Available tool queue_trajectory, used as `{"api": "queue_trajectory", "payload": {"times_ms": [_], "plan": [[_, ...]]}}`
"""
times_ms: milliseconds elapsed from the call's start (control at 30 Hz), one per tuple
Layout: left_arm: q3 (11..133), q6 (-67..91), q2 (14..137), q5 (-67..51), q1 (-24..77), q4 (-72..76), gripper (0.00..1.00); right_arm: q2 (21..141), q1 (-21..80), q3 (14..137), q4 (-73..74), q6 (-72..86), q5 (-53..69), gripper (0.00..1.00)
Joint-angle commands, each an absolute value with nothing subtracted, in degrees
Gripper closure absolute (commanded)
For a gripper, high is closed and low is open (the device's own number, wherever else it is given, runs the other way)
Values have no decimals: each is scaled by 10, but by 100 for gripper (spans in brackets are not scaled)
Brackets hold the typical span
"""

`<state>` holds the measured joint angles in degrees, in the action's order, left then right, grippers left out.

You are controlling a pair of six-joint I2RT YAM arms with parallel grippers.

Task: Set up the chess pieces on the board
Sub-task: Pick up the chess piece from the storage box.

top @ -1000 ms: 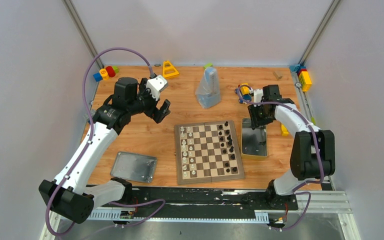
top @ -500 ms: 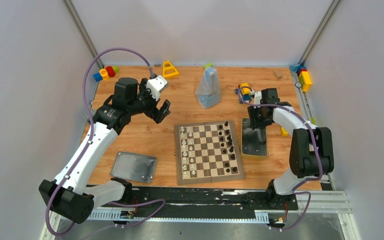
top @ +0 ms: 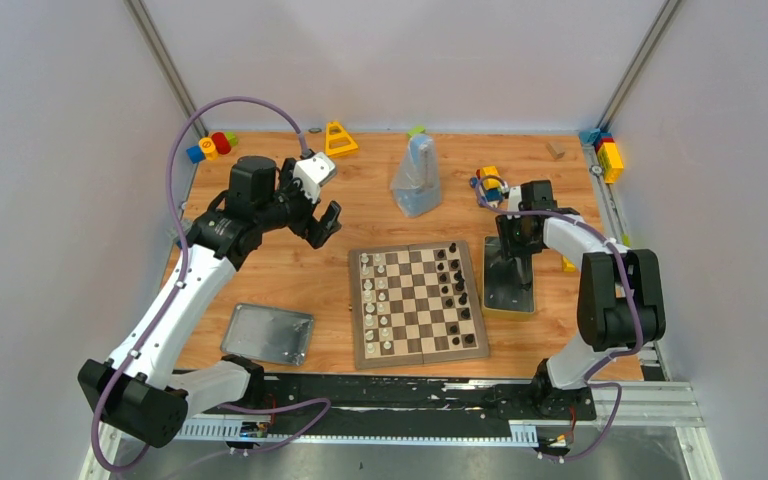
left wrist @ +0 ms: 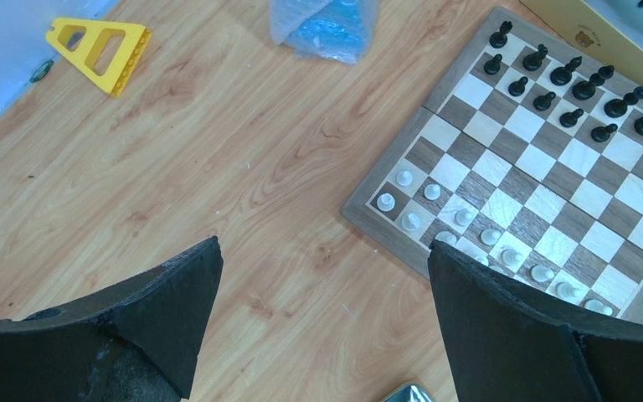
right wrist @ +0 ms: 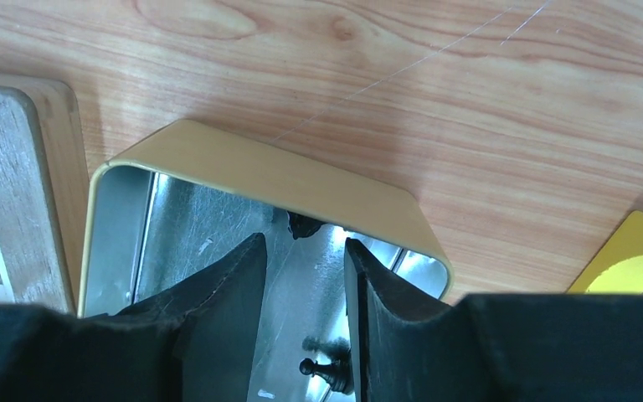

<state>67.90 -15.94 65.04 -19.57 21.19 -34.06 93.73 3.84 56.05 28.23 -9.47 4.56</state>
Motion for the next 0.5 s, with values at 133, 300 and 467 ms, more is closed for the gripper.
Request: {"api": "queue_trajectory", "payload": {"times_ms": [133, 300, 467], "plan": [[678, -162, 634, -209, 207, -328, 0, 964, 38, 566, 245, -73, 43, 62], [676, -162, 632, -209, 207, -328, 0, 978, 39, 568, 241, -72, 38, 64], [675, -161, 633, -211, 207, -325, 0, 978, 38, 567, 239, -75, 34, 67]]}}
